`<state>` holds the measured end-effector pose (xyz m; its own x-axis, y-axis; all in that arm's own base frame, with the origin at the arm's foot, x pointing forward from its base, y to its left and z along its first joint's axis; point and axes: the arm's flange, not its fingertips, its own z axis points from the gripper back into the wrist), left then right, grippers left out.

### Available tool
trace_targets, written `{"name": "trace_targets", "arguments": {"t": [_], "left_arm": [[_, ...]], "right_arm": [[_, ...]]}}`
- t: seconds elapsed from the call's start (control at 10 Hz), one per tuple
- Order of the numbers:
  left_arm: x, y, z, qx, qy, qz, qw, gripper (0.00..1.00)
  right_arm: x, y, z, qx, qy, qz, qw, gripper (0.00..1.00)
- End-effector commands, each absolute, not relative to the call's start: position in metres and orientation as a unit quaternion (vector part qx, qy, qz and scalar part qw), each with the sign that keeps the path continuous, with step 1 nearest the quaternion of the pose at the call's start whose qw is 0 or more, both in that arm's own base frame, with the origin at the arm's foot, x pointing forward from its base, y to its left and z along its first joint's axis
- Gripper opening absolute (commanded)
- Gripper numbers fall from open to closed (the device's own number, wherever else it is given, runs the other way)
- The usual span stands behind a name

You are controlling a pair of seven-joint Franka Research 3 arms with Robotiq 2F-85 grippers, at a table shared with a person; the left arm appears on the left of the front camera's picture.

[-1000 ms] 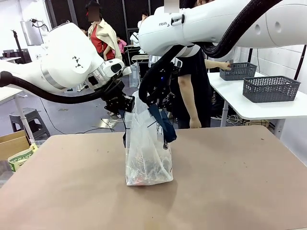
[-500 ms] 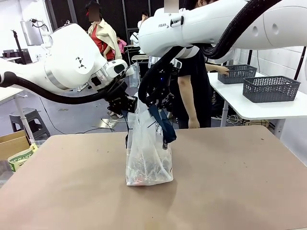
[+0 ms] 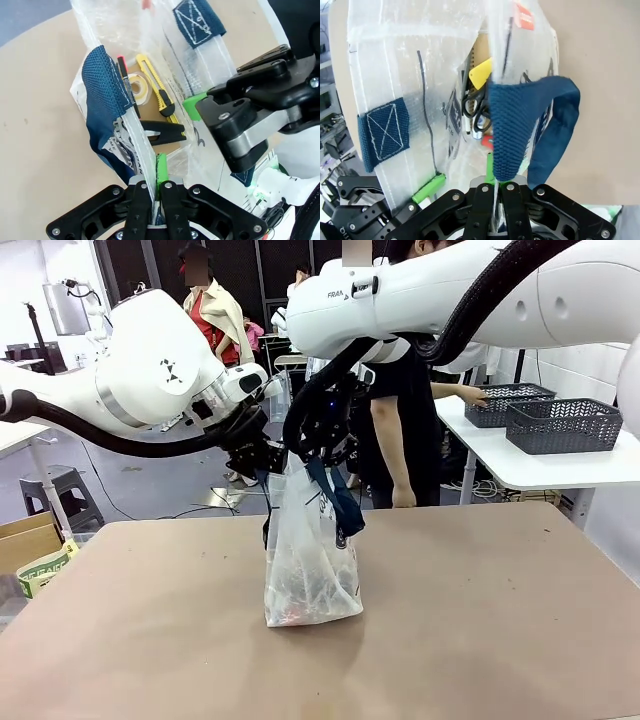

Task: Transfer purchased items from the store into the shopping bag.
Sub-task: Move the Reusable shopping bag to the right side of the table.

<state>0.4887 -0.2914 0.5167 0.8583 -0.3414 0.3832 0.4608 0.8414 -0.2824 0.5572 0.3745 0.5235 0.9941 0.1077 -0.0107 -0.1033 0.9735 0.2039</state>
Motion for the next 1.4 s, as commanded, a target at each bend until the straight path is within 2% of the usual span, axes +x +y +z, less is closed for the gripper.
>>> {"name": "trace_targets", "arguments": {"t": [0.0, 0.7, 0.8, 1.2, 1.3], "left_arm": [[0.491, -0.292, 0.516, -0.202, -0.177, -0.228, 0.936, 0.00], [0.495, -0.292, 0.513, -0.208, -0.186, -0.225, 0.933, 0.00], [0.494, -0.292, 0.515, -0.213, -0.195, -0.228, 0.930, 0.14], [0.487, -0.292, 0.527, -0.257, -0.220, -0.237, 0.911, 0.94], [0.486, -0.292, 0.528, -0.266, -0.221, -0.241, 0.907, 1.00]], "right_arm": [[0.565, 0.384, 0.526, 0.120, 0.002, 0.038, 0.992, 0.00], [0.561, 0.400, 0.524, 0.126, 0.001, 0.047, 0.991, 0.00], [0.562, 0.401, 0.524, 0.126, 0.002, 0.047, 0.991, 0.00], [0.562, 0.400, 0.523, 0.126, 0.004, 0.045, 0.991, 0.00], [0.562, 0.400, 0.523, 0.126, 0.005, 0.044, 0.991, 0.00]]}}
